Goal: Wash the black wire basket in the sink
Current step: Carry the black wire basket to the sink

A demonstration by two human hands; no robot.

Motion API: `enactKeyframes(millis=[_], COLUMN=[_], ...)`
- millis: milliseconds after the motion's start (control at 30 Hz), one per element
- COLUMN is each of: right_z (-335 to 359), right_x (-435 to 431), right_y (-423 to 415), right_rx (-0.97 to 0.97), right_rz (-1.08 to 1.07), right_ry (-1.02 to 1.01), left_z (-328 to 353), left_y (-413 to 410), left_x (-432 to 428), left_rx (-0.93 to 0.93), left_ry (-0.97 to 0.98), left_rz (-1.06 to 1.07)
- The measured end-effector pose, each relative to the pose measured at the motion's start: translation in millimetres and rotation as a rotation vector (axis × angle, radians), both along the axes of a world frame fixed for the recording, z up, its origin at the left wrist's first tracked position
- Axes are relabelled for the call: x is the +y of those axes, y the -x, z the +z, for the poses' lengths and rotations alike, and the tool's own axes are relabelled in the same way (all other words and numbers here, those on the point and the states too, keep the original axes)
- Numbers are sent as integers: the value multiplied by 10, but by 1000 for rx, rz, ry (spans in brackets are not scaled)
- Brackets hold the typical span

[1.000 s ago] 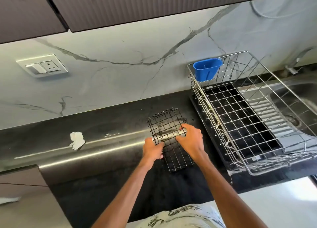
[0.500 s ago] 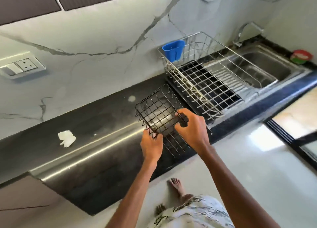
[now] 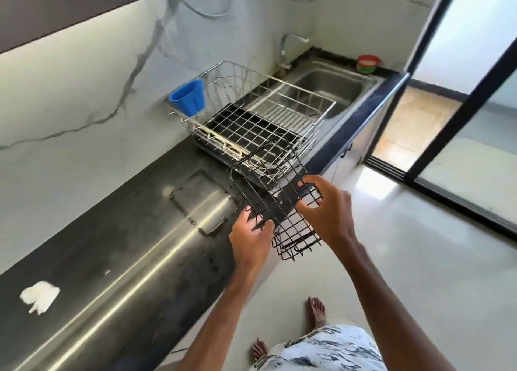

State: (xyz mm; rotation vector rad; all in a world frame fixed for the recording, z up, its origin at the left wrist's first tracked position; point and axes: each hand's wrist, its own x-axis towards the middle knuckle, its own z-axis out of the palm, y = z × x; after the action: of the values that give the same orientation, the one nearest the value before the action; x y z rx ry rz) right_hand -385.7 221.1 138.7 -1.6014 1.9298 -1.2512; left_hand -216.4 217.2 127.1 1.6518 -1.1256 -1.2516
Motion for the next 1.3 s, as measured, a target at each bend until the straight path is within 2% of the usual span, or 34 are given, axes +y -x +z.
enactKeyframes(millis=[100,367,700,1300], right_z=[-6,-2,71,359], right_x=[-66,-429,-1110,-3563], right_y=[289,1607,2546,4161], right_rx=[-6,-62,-41,28], right_rz=[-47,-146,-104,-37], right_ry=[37,57,41,4], left_z=[-1,-8,-38,-90], left_y=[277,1622,2492,4066], left_x=[-132,-600,-1213,-3613], left_rx=[-18,-76,-65,32], left_ry=[48,150,86,114], left_rz=[-34,-139,-128,-92])
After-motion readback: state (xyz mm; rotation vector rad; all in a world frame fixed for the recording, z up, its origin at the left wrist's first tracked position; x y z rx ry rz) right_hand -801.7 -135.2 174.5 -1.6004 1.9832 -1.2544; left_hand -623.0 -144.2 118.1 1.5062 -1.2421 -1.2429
